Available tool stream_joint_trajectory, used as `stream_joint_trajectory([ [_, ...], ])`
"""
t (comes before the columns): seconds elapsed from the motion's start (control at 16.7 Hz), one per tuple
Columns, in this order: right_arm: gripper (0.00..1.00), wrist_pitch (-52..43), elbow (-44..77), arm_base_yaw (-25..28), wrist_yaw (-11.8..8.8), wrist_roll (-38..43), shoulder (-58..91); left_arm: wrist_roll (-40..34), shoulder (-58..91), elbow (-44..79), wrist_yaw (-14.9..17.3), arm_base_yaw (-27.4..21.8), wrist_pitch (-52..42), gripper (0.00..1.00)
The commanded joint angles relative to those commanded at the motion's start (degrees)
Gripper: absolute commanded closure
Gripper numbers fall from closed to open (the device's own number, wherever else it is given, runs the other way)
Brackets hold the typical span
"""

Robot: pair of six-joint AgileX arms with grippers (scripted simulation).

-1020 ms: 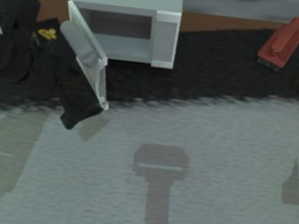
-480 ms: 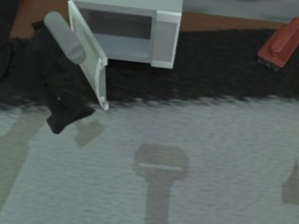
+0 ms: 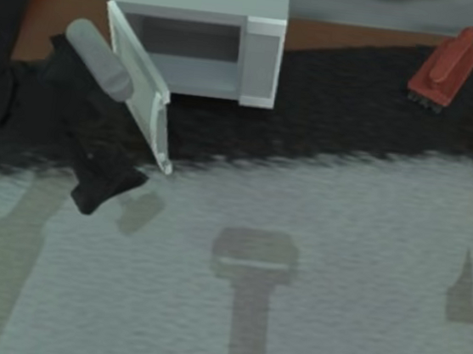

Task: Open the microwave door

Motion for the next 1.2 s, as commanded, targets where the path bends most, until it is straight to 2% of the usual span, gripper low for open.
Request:
stream_joint_trajectory([
  [0.18, 0.00, 0.00, 0.00, 0.00, 0.00, 0.00, 0.00, -5.33, 4.15, 5.34, -2.80, -1.55, -5.34, 0.00],
  [0.36, 0.00, 0.00, 0.00, 0.00, 0.00, 0.00, 0.00, -16.02, 10.77, 16.04, -7.69, -4.20, -14.50, 0.00],
  [0.54, 0.00, 0.00, 0.00, 0.00, 0.00, 0.00, 0.00, -31.47, 18.16, 30.90, -13.94, -7.53, -25.52, 0.00],
  [0.96, 0.00, 0.00, 0.00, 0.00, 0.00, 0.00, 0.00, -73.78, 33.23, 67.66, -30.41, -15.55, -51.70, 0.00],
  [1.2, 0.00, 0.00, 0.00, 0.00, 0.00, 0.00, 0.00, -90.39, 39.12, 81.01, -38.19, -18.91, -63.43, 0.00],
])
